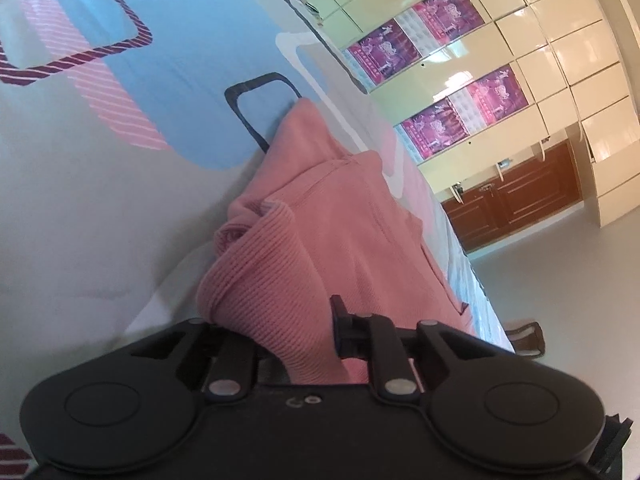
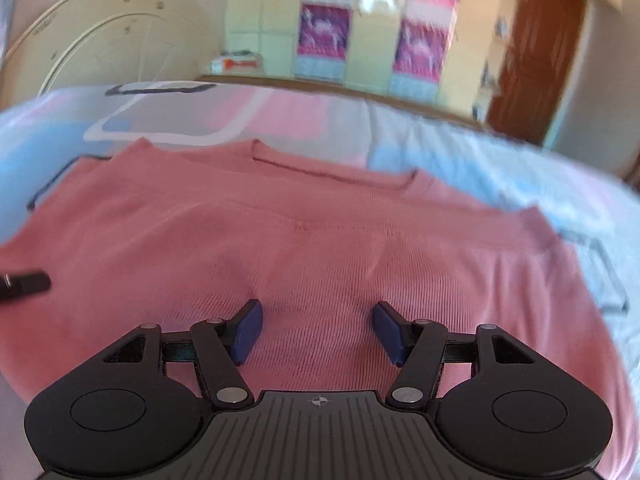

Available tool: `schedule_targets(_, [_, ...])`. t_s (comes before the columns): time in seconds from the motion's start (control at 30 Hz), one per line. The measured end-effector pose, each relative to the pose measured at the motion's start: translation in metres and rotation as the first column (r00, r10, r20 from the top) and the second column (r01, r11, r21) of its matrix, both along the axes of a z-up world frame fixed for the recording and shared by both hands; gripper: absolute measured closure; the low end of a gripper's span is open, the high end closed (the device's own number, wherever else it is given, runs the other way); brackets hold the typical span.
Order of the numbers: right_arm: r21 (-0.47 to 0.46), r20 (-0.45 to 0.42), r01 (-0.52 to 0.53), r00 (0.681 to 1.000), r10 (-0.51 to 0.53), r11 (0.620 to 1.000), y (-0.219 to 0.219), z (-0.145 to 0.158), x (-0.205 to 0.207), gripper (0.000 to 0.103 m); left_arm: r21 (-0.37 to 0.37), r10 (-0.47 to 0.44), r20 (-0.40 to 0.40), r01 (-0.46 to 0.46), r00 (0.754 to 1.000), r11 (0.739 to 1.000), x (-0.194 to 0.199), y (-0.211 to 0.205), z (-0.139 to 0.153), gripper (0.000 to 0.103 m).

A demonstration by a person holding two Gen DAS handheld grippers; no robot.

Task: Fold small clothes
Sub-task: 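Grasp the side edge of the folded sweatshirt with the left tool, then lift the held side with the left tool, fold it inward, release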

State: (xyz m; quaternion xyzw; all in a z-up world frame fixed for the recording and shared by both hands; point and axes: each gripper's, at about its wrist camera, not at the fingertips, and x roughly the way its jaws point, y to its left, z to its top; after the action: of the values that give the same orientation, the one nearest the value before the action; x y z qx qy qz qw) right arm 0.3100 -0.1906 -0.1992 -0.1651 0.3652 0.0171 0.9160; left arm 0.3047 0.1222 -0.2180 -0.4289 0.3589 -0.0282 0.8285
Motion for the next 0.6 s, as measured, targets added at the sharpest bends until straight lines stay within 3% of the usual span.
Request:
schedule_targets(0.13, [0.029, -0.018, 0.028, 0.999, -0.028, 0.999, -0.001, 0.006, 0.001, 0.042, -0.006, 0.0, 0.021, 0.001, 1.0, 1.0, 0.005, -0.001, -0.001, 0.074])
schedule_targets(0.27, [-0.006, -0.026, 0.025, 0.999, -0.025, 1.0, 0.002, 0.001, 0.0, 0.042, -0.007, 0.015, 0.028, -0.014, 1.0, 1.0, 0.0, 0.0, -0.005, 0.089])
schedule_targets(0.33, [-0.019, -0.029, 0.026, 0.999, -0.027, 0.999, 0.005, 0.0, 0.001, 0.041, -0.01, 0.016, 0.028, -0.015, 0.999, 1.0, 0.0, 0.002, -0.006, 0.09])
schedule_targets(0.6, [-0.02, -0.032, 0.01, 0.999, -0.01, 1.0, 0.002, -0.003, 0.005, 0.039, 0.114, 0.004, 0.059, -0.01, 0.998, 0.993, -0.005, -0.011, 0.015, 0.093])
